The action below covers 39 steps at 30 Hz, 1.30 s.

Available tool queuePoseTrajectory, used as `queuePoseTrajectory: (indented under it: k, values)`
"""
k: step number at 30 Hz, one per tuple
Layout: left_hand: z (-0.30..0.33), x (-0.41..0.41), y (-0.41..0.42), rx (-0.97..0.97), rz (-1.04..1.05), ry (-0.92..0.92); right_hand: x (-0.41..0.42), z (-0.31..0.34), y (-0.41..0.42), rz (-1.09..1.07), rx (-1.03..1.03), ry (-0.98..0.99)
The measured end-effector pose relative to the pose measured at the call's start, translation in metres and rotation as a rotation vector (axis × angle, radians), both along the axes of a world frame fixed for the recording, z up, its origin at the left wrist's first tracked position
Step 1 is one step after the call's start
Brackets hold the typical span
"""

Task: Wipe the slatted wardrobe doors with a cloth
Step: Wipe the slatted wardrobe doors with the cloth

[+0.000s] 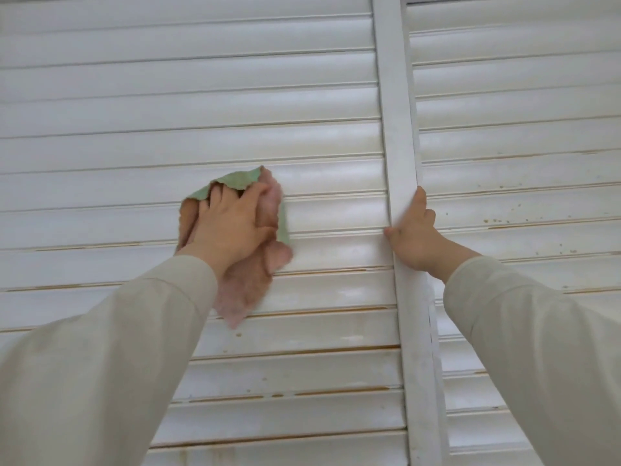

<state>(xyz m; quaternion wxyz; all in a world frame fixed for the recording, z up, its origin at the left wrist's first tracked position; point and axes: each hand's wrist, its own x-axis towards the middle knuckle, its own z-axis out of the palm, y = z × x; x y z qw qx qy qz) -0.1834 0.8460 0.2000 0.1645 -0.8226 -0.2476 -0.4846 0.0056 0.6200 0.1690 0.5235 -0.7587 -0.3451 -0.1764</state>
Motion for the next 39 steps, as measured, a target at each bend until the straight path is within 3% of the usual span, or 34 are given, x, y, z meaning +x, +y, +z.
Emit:
queuePoseTrajectory:
  k: [3,8,13,17,22,25,27,30,34,37,39]
  values:
    - [-0.002,0.014,-0.018,0.087,-0.015,-0.035,0.002,0.002,0.0,-0.008,0.002,0.01]
    - [-0.038,0.071,-0.072,0.156,-0.38,0.054,0.003,0.0,0.0,-0.007,0.009,0.004]
    - [-0.061,0.111,-0.11,0.242,-0.372,0.13,0.006,0.002,-0.001,0.003,-0.005,0.016]
    - [-0.072,0.095,-0.089,0.211,-0.295,0.022,0.007,0.0,-0.001,-0.023,-0.002,0.0]
    - [-0.084,0.055,-0.036,0.124,-0.229,-0.278,0.005,0.0,0.002,-0.046,0.002,-0.008]
    - [-0.082,0.043,-0.04,-0.076,-0.313,-0.323,0.004,-0.002,0.005,-0.055,-0.006,-0.007]
    - [-0.077,0.051,-0.05,-0.154,-0.357,-0.259,0.004,-0.003,0.006,-0.078,-0.004,-0.011]
    - [-0.071,0.071,-0.071,-0.112,-0.363,-0.087,0.004,-0.003,0.007,-0.101,-0.011,-0.013]
    - [-0.067,0.078,-0.102,-0.231,-0.483,-0.073,0.003,-0.004,0.011,-0.17,-0.017,0.003]
    - [-0.068,0.07,-0.092,-0.099,-0.427,-0.064,-0.003,-0.003,0.02,-0.267,0.022,0.037]
    - [-0.066,0.057,-0.075,-0.161,-0.399,-0.035,-0.011,-0.004,0.028,-0.346,0.038,0.053]
